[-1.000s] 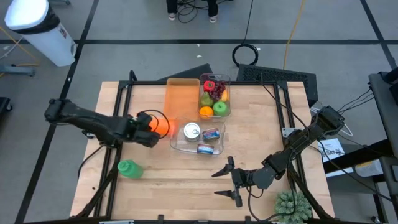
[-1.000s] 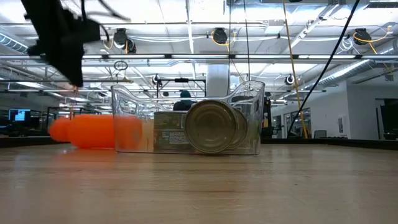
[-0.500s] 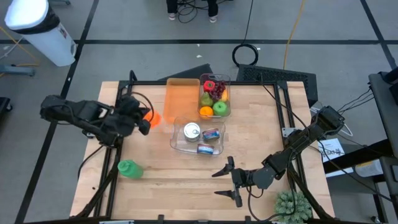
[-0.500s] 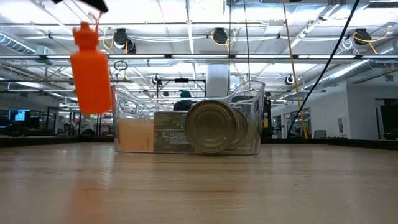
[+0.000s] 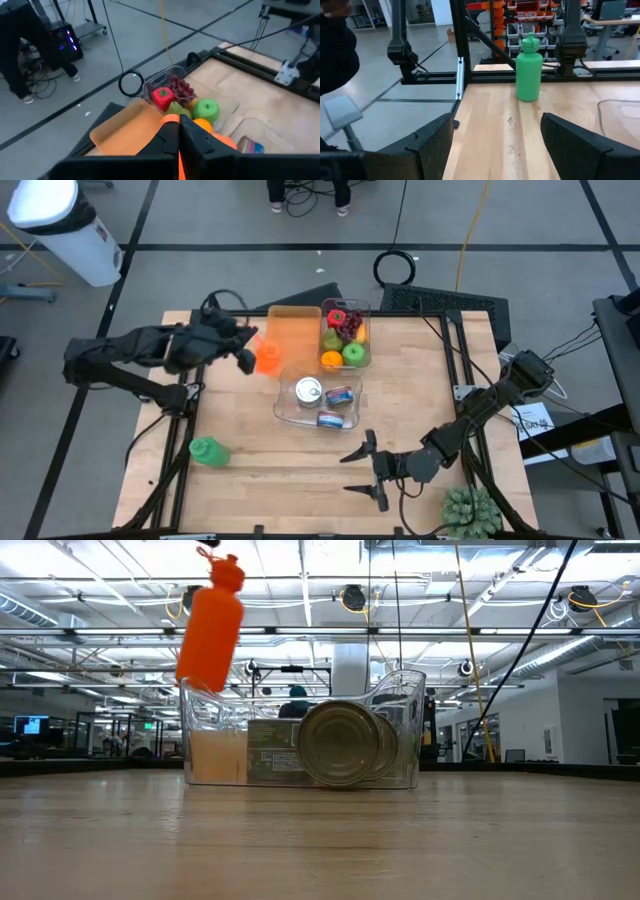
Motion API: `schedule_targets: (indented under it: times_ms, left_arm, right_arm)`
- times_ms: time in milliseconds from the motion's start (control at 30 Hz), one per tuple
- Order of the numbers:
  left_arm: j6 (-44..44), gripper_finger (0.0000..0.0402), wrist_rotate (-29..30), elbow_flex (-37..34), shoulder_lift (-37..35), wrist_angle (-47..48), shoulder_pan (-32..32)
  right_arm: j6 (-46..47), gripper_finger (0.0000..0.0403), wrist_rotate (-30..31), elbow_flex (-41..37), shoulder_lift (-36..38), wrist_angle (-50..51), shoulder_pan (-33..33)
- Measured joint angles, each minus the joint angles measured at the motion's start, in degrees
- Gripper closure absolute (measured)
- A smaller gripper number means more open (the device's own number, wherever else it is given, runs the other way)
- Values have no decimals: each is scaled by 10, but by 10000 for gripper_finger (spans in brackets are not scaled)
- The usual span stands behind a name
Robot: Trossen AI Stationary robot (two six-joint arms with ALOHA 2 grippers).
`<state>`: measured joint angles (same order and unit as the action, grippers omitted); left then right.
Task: Pick & Place Food Item
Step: Put the orange water bottle into the orange bin
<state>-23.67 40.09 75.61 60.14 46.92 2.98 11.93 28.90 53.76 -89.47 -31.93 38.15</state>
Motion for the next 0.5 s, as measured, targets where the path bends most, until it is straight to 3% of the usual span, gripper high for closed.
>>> schedule_targets:
  times_ms: [267,500]
  left_arm:
    - [107,401,-146,0,73,-92,-160]
    - [167,401,-330,0,153,-182,-315]
  right_arm:
    - [-23,122,0,0,0,10,-37]
    - [-74,122,-2,0,7,16,-71]
